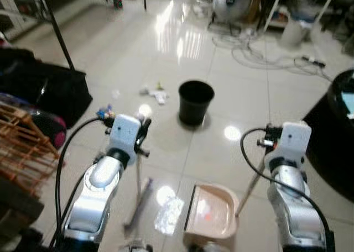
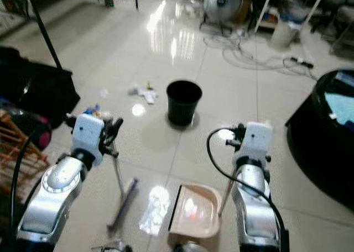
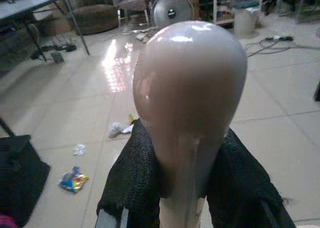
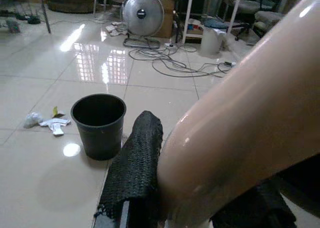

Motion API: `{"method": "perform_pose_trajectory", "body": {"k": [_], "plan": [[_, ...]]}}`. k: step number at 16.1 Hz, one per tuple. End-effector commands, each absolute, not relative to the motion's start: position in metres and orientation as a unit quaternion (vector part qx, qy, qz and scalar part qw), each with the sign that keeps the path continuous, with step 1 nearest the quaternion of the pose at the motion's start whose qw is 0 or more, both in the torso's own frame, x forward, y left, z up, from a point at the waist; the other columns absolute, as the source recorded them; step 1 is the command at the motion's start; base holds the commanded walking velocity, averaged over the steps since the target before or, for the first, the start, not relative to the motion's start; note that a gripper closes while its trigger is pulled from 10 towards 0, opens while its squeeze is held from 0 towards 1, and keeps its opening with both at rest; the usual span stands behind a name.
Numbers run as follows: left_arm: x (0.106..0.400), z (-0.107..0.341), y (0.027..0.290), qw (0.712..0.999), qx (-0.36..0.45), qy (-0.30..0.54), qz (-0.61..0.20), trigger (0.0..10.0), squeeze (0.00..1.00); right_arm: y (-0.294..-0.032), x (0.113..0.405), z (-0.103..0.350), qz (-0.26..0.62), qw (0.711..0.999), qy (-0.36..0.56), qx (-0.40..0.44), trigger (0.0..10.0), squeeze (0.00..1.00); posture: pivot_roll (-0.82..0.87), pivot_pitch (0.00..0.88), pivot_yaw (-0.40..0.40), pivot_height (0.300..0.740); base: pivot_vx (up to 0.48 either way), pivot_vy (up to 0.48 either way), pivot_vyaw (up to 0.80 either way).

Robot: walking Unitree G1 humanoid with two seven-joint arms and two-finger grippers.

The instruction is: Sweep floor

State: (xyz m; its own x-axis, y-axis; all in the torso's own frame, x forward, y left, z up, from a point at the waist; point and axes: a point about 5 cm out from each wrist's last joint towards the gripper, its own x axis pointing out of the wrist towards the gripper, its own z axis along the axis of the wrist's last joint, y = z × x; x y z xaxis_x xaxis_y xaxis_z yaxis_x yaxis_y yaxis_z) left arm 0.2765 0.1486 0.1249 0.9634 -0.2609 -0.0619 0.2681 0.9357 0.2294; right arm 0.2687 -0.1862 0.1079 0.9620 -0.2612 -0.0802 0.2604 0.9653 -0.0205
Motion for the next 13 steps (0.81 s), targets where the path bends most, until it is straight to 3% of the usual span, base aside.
{"method": "perform_pose_trajectory", "body": {"k": [1,5,13], "plan": [[0.279,0.131,0.152,0.983,0.131,0.004,-0.125,10.0,0.00,-0.187,0.269,0.110,-0.131,0.991,0.038,-0.003,10.0,0.00,0.13,0.096,-0.045,0.740,0.000,0.000,0.00],[0.282,0.130,0.153,0.983,0.136,0.003,-0.121,10.0,0.00,-0.184,0.277,0.108,-0.118,0.992,0.034,-0.011,10.0,0.00,0.13,0.114,-0.043,0.740,0.000,0.000,0.00],[0.303,0.126,0.148,0.989,0.124,-0.028,-0.081,10.0,0.00,-0.182,0.301,0.097,-0.110,0.993,-0.012,-0.036,10.0,0.00,0.15,0.233,-0.026,0.740,0.000,0.000,0.00]]}}
